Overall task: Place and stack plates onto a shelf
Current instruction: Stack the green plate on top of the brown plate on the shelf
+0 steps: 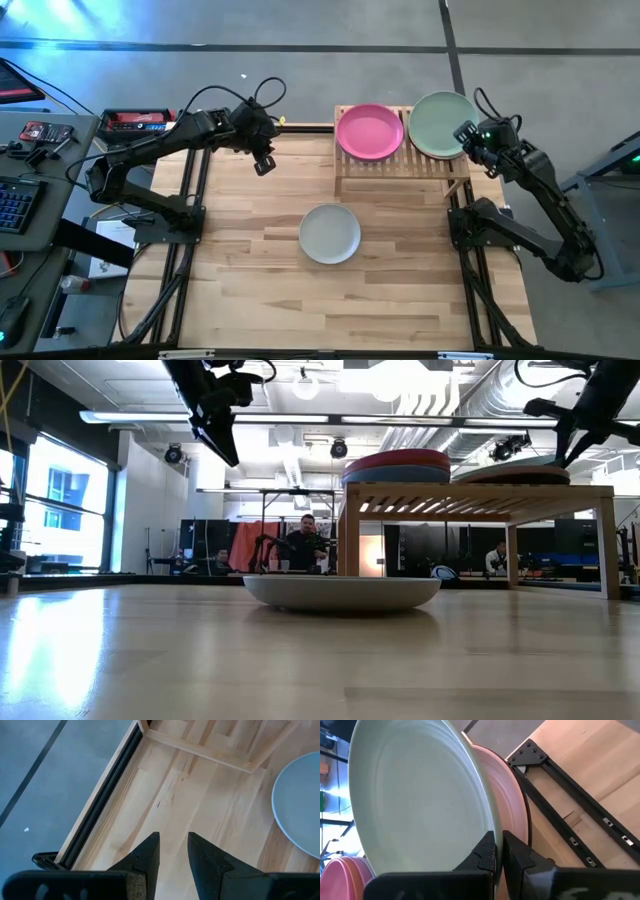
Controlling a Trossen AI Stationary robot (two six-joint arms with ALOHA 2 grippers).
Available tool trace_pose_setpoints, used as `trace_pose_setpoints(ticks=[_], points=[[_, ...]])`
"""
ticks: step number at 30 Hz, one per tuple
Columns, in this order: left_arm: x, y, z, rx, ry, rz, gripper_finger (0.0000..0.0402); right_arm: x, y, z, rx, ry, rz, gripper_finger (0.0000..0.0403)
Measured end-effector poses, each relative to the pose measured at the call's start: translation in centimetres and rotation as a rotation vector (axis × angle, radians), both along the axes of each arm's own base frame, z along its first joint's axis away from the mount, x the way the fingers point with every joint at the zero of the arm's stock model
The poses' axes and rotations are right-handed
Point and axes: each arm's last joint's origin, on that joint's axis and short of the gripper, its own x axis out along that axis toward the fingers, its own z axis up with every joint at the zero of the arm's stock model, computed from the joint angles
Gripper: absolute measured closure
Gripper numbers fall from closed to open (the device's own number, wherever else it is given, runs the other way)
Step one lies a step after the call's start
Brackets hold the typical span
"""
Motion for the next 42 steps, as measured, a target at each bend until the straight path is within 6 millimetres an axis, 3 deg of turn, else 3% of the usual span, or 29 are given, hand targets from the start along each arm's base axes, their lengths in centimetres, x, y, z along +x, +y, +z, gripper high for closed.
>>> trace_pose_setpoints(ticks=[6, 14, 20, 26, 42], points=[[0.0, 0.0, 0.0, 0.000, 0.000, 0.000, 0.0312, 0.0, 0.0, 0.0, -0.004, 0.018, 0.019, 0.0392], [0.0, 0.0, 0.0, 0.000, 0.000, 0.000, 0.0312, 0.0, 0.0, 0.0, 0.002, 0.017, 0.027, 0.0323], [0.0, 0.0, 0.0, -0.009, -0.009, 0.017, 0.0312, 0.2, 0.3, 0.4, 0.011, -0.008, 0.144, 0.0295], [0.1, 0.0, 0.1, -0.014, -0.028, 0.035, 0.0312, 0.0, 0.8, 1.4, 0.001, -0.042, 0.178, 0.0293], [0.2, 0.1, 0.1, -0.029, -0.053, 0.070, 0.0312, 0.0, 1.5, 1.2, 0.092, -0.101, 0.267, 0.0293]])
